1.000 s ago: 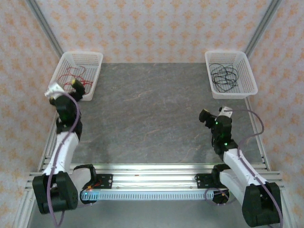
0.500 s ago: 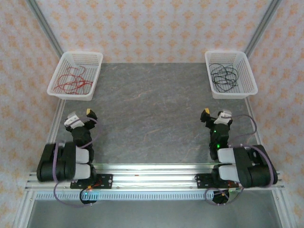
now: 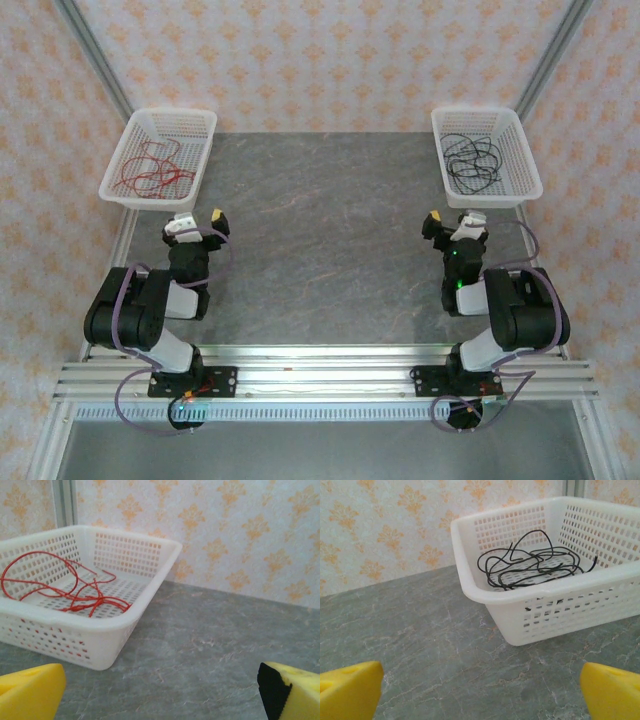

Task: Untangle the cables

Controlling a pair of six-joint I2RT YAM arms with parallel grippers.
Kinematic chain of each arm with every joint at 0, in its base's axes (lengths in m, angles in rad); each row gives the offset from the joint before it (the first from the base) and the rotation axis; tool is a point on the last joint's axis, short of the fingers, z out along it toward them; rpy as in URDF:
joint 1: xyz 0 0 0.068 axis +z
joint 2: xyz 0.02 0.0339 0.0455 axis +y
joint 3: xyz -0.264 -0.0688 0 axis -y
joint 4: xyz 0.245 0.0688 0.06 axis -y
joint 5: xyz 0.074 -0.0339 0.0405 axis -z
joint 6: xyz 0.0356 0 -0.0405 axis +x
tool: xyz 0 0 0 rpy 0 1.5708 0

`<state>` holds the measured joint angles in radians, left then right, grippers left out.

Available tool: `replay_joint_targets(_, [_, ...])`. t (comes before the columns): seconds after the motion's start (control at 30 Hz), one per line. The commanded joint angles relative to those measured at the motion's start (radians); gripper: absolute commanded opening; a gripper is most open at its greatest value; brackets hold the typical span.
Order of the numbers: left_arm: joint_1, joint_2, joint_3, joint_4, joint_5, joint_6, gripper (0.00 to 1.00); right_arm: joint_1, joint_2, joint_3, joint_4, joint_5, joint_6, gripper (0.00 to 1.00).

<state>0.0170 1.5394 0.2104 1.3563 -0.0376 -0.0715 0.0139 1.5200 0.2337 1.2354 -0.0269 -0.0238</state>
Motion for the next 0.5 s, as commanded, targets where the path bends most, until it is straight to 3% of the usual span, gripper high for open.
replay_joint_targets(0.0, [0.000, -0.006, 0.009, -0.050, 0.022, 0.046, 0.99, 0.000, -0.006, -0.005, -0.006, -0.004, -0.003, 1.00])
replay_joint_targets(0.37, [0.005, -0.005, 0.014, -0.058, 0.033, 0.043, 0.99, 0.002, -0.005, -0.003, -0.009, -0.005, -0.006, 1.00])
replay_joint_targets(0.43, [0.004, -0.005, 0.009, -0.048, 0.032, 0.045, 0.99, 0.014, -0.042, -0.009, -0.021, 0.018, -0.012, 1.00])
replay_joint_targets(0.47, [0.005, -0.005, 0.009, -0.048, 0.033, 0.045, 0.99, 0.047, -0.130, -0.017, -0.083, 0.087, -0.027, 1.00])
